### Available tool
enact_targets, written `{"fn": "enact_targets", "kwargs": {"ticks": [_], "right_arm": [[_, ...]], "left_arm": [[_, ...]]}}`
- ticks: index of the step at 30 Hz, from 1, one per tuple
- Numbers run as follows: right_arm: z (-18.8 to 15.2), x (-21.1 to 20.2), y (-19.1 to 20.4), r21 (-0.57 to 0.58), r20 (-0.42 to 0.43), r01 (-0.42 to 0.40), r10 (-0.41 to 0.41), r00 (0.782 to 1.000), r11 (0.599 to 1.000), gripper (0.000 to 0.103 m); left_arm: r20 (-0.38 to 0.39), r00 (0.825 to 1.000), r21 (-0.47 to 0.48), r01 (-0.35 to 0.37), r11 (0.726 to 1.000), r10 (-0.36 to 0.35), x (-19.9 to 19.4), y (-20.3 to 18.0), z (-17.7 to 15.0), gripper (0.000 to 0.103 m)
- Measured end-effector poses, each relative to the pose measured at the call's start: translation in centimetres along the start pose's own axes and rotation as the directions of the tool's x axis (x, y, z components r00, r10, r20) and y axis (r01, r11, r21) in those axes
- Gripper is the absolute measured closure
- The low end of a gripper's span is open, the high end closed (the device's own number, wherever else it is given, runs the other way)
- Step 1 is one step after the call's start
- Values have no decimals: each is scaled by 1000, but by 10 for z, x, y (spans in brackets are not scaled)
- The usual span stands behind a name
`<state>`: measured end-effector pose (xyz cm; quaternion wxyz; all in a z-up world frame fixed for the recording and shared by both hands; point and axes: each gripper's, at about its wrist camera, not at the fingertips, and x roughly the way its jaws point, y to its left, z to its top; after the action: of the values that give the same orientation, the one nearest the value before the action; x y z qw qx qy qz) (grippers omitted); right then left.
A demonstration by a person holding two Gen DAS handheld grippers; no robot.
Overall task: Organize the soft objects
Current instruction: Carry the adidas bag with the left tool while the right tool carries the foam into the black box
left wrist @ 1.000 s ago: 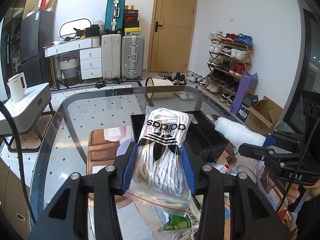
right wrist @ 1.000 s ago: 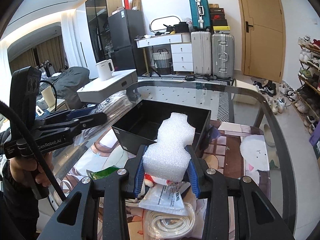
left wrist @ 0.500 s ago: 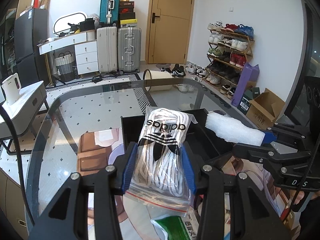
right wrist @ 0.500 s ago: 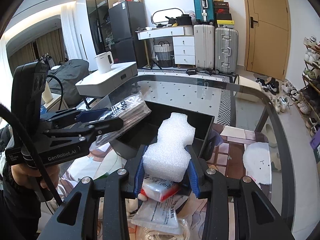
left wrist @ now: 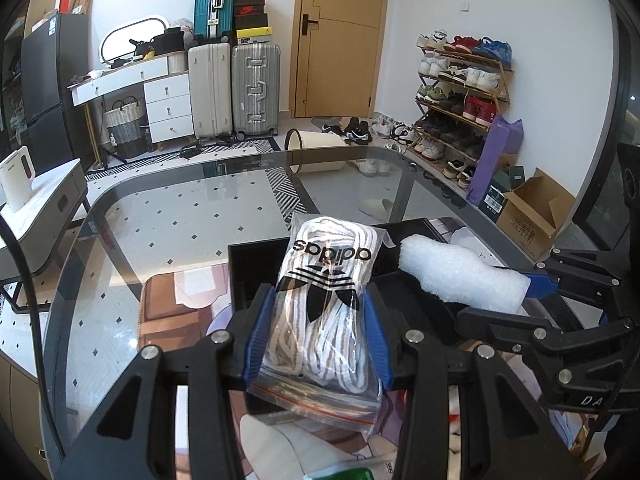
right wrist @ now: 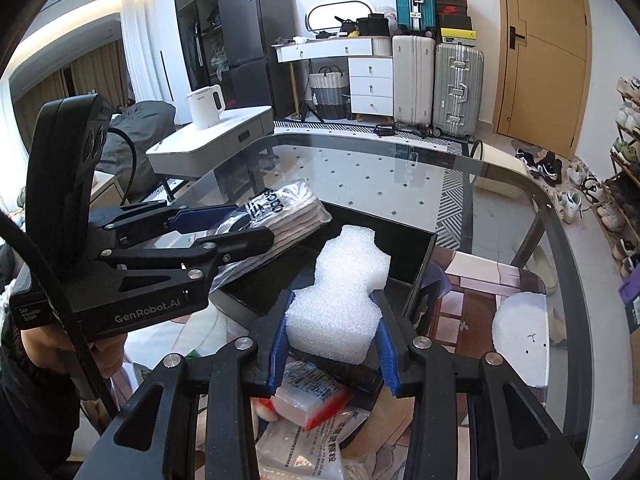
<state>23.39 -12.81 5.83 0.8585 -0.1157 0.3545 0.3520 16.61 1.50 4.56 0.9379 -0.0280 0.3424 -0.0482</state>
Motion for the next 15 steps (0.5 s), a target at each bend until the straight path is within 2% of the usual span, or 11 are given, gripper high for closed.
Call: {"fn": "enact_targets", "kwargs": {"ticks": [15], "right_arm": [[4,26,-9,-10,-46,3,-3,999,1000,65]], "left_arm": [[-24,1000,24,1,1000,0,16,-4,0,61]]}}
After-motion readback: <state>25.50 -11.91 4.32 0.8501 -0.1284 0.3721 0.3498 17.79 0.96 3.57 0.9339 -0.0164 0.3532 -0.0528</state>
